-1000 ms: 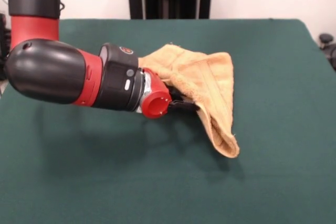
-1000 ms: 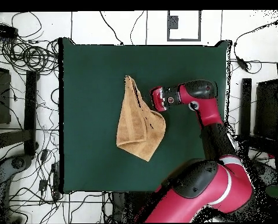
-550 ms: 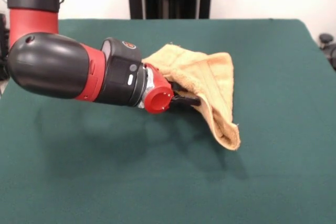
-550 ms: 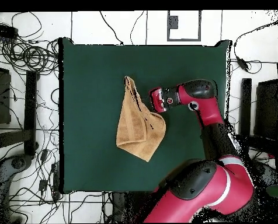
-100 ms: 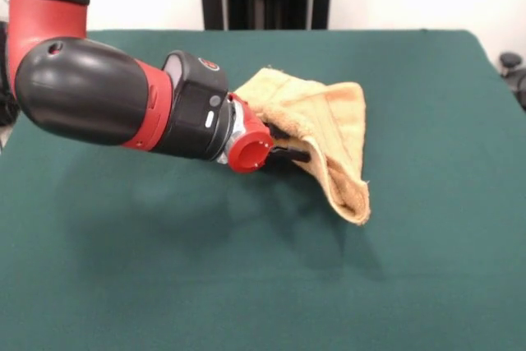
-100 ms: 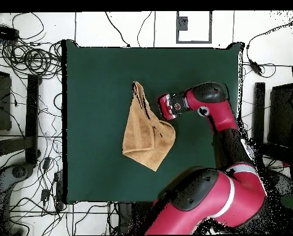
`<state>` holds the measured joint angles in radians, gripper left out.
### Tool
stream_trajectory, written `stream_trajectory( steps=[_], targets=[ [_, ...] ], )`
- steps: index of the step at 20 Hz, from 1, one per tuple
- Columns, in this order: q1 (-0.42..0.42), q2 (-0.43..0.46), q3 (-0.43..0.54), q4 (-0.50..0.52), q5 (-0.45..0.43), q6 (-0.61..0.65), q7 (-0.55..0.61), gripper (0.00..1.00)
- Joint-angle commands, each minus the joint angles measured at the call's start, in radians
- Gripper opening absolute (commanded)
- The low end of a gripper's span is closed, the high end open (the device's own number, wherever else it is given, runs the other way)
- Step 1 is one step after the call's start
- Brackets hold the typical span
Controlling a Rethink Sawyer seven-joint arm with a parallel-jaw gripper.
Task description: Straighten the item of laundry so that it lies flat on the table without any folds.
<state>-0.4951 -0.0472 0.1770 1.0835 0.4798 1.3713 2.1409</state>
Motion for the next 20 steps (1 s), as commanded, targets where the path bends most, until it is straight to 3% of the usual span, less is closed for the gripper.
stream_trajectory(
  steps=[1, 10, 16, 20],
  targets=[
    [0.07, 0.027, -0.027, 0.049, 0.014, -0.009, 0.317, 1.0],
    [0.124, 0.012, -0.111, -0.015, -0.011, 0.053, 0.415, 1.0],
    [0.161, 0.047, -0.223, -0.128, -0.131, -0.013, 0.359, 1.0],
    [0.159, 0.05, -0.248, -0.169, -0.161, -0.011, 0.339, 1.0]
  ],
)
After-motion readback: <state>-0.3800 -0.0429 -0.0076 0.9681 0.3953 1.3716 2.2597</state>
